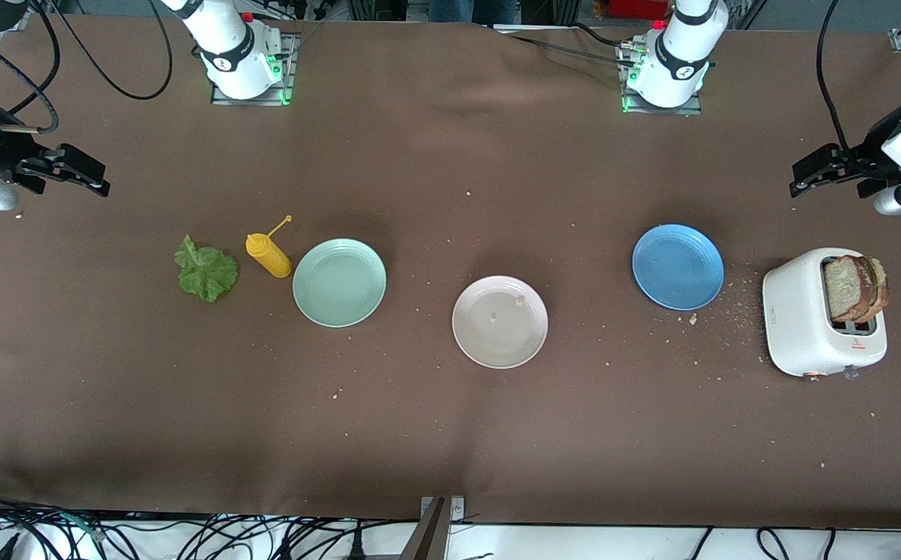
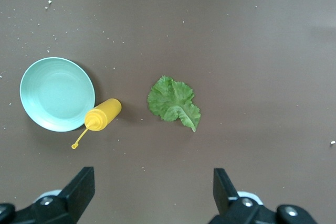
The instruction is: Make sandwich in beige plate with both arms
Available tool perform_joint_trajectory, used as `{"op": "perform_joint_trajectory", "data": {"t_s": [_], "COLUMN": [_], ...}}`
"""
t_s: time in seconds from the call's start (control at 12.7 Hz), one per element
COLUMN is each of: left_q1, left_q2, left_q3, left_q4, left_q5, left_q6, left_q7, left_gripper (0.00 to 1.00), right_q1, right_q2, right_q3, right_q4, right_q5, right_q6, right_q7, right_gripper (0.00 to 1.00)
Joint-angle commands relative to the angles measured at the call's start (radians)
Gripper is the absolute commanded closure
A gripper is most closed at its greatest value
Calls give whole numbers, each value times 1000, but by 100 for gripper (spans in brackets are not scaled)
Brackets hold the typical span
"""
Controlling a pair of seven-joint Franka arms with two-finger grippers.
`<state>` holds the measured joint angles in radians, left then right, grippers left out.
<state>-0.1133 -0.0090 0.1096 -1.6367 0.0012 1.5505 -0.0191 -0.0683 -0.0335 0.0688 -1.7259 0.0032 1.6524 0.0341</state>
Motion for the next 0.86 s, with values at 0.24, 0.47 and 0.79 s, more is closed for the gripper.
{"op": "perform_joint_trajectory", "data": {"t_s": [0.24,0.47,0.79], "left_q1": [9,7,9], "left_q2": [1,1,3], "left_q3": [-8,-8,-8], "left_q4": [9,11,9], "left_q5": [-4,-4,-4], "left_q6": [-12,-12,-12], "left_q7": [8,8,10], "left_gripper": [0,0,0], "right_q1": [-5,-1,5], "right_q2": [24,29,29], "right_q3": [5,8,13], "right_q4": [-8,-6,-6], "right_q5": [-9,-9,21], "right_q6": [7,13,-28], "right_q7": [-6,-8,0], "right_gripper": [0,0,0]}}
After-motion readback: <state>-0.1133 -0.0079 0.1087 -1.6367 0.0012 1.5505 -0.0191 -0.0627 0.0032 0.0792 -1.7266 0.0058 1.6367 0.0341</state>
